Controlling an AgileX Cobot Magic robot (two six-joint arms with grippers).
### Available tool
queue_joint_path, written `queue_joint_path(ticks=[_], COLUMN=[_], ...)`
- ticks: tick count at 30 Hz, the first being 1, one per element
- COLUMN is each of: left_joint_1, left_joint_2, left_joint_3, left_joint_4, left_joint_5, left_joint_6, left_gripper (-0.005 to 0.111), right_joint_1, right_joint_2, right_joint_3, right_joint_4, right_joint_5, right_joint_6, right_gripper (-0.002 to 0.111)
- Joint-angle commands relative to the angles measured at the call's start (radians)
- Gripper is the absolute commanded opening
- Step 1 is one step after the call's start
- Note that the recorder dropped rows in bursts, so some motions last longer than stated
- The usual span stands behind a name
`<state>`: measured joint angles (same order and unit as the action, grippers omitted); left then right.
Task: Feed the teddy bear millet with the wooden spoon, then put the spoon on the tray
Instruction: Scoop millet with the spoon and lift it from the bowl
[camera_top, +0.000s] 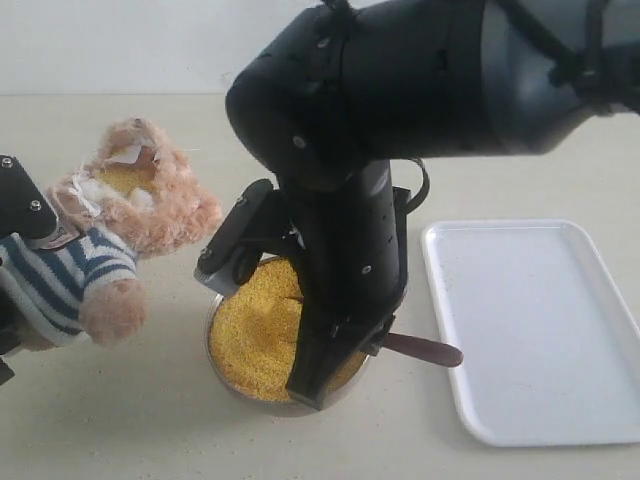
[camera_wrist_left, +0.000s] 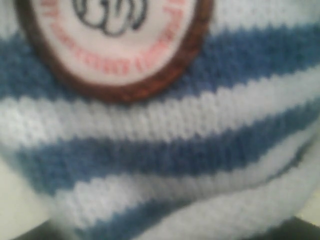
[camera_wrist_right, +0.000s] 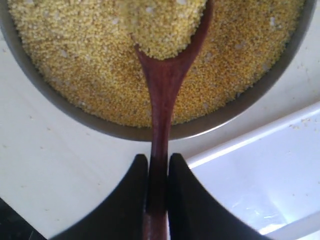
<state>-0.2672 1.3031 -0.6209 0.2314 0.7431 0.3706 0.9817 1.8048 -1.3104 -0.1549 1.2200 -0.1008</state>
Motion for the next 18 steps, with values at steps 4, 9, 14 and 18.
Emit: queue_joint_path(ticks=[4,9,14,18], left_joint_1=[-0.004,-0.004,-0.004,-0.004], left_joint_2=[-0.003,-0.003,-0.003,-0.003], left_joint_3=[0.000,0.000,0.000,0.000], left_joint_4=[-0.014,-0.014,-0.022,-0.027], left_joint_5=[-0.021,-0.021,-0.021,-0.021], left_joint_6=[-0.015,-0.015,-0.015,-0.015], left_gripper=[0.004,0.004,0.004,0.004], right_joint_1=[-0.082,-0.145,-0.210,-0.217], right_joint_2=[-0.038,-0.042,-0.042,-0.051], right_joint_3=[-0.005,-0.005,-0.005,-0.005], right_joint_4=[0.116,0.243,0.356,0.393], right_joint_5=[0.001,0.001,0.001,0.001], right_joint_6=[-0.043,-0.100,-0.152,-0.163], right_gripper=[0.000,0.000,0.000,0.000])
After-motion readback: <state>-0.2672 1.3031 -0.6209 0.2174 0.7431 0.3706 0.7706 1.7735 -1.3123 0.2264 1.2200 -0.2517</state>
